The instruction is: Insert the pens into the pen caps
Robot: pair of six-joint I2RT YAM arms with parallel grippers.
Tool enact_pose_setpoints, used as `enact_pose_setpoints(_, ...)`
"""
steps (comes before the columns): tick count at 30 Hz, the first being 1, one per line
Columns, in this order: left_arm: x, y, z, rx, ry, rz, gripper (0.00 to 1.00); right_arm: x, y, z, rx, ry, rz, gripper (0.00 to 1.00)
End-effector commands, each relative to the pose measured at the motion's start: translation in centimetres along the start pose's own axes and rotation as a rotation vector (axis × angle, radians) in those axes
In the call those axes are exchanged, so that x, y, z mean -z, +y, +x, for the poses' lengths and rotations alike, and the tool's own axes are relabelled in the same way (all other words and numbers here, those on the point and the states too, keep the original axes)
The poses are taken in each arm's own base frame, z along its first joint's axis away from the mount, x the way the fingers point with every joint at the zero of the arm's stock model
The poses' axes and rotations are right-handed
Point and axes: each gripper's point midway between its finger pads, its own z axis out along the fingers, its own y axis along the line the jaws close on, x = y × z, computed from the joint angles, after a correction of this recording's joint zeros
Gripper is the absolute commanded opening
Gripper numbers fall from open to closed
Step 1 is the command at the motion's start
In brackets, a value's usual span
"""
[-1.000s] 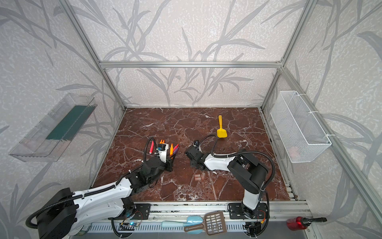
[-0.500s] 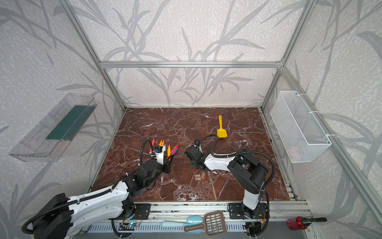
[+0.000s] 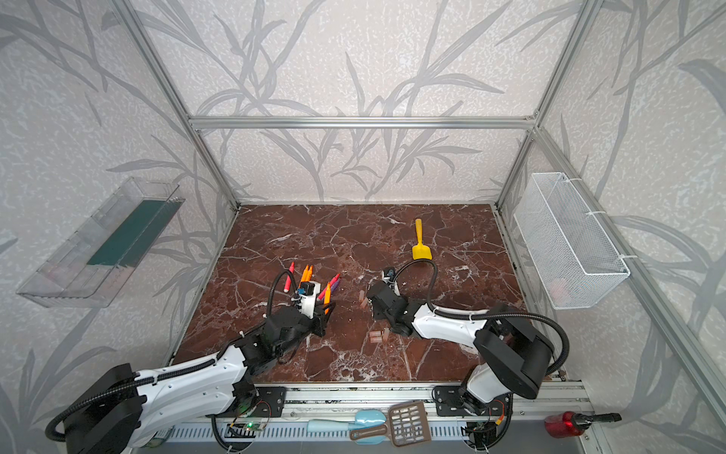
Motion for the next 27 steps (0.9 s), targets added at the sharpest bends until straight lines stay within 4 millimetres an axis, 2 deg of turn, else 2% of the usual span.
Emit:
enact_pose_setpoints(1,-0.8,-1.2,-1.0,-0.002,0.020,0.032,0.00,2.0,0.3,-3.0,-0.061,-0.124,-0.046,0.01)
enact_pose_setpoints(3,-1.6,-1.7,-0.3,-0.003,0.040,0.062,0.00,3.1,0.1,-3.7,-0.084,-0.174,-0.079,0.01)
enact_pose_setpoints(10,-4.5,-5.4,0.9,-0.009,0.121,0.232,0.00,7.1,-0.5,-6.1,-0.130,-0.318,-0.180,0.00)
enact_pose_setpoints(15,-6.3,-5.8,1.5,0.014,0.112,0.252,0.00,9.0,0.3,-7.0,-0.160,-0.372,-0.296,0.00)
enact_pose_setpoints(19,-6.4,-6.6,1.0,0.025,0.110,0.288,0.00,10.1,1.9,-7.7,-0.127,-0.394,-0.387,0.00)
enact_pose_setpoints(27,-6.0,-6.8,0.8,0.031,0.084,0.310,0.00,10.4,4.8,-9.0,-0.183,-0.404,-0.525,0.00)
